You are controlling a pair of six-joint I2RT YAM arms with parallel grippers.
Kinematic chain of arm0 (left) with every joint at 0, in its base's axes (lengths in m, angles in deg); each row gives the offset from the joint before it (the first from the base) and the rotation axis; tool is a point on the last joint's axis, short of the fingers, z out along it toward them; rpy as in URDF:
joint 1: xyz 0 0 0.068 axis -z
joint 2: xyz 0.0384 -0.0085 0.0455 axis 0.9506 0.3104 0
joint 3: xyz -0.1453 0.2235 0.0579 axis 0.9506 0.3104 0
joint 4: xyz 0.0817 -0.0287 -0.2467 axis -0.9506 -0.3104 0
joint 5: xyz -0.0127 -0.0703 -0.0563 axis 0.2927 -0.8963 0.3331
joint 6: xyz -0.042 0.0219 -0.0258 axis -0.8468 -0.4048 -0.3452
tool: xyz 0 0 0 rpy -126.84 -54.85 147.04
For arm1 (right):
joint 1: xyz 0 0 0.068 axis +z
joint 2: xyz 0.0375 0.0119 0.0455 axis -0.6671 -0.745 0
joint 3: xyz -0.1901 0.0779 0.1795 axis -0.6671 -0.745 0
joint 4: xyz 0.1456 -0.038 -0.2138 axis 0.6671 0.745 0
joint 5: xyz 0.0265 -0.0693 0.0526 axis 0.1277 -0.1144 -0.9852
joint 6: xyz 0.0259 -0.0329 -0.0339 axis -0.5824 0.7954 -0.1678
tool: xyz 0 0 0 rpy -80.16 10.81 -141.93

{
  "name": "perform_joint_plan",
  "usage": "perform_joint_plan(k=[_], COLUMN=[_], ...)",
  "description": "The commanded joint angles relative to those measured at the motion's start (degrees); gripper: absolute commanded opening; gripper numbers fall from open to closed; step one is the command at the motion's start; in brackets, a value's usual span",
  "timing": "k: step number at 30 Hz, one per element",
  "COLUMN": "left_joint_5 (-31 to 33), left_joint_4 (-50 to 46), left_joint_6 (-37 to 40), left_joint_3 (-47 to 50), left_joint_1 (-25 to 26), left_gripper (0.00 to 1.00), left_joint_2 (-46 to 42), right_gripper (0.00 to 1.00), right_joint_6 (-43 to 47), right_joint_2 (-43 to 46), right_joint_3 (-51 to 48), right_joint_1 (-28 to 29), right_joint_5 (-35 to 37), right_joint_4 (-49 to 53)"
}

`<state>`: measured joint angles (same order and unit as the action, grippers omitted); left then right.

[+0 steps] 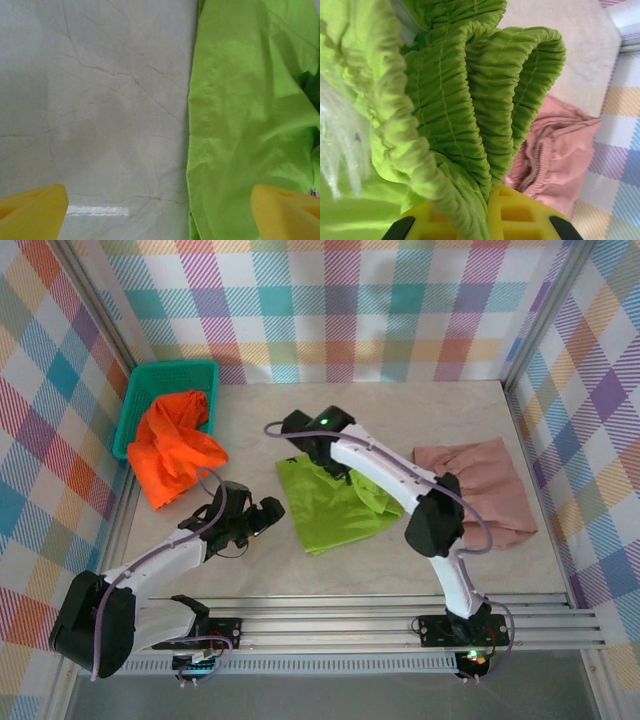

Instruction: Fold and stack the shorts

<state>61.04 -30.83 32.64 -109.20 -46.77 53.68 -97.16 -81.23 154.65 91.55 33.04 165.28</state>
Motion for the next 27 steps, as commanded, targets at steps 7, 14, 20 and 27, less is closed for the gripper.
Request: perform_joint_plan(k=[7, 14, 20, 27], left_joint_5=[3.8, 7.5, 9.6, -3.0], left_joint_4=[0.4, -3.7, -8.4, 0.0], left_joint_6=[-4.4, -4.6, -4.0, -7.9], left_joint_3=[1.7, 0.5, -2.3, -10.5], left_joint_1=[0.7, 0.7, 0.3, 0.9], left_gripper=[0.95, 0.96, 0.98, 0.99], left_joint_2=[0.9, -7.0, -16.7, -7.8], right_gripper=[0.21, 0.76, 0.97, 1.0], right_joint_6=[-6.0, -6.5, -16.6, -17.6], right_joint_2=[-5.3, 1.5, 22.9, 32.8], right_joint_3=[-0.1, -5.9, -31.9, -48.1], right_joint_1=[2.4, 1.1, -6.6, -14.3], right_joint_5=[-24.6, -56.4, -76.0, -74.0], right_joint_4=[-7.8, -22.6, -48.4, -53.1])
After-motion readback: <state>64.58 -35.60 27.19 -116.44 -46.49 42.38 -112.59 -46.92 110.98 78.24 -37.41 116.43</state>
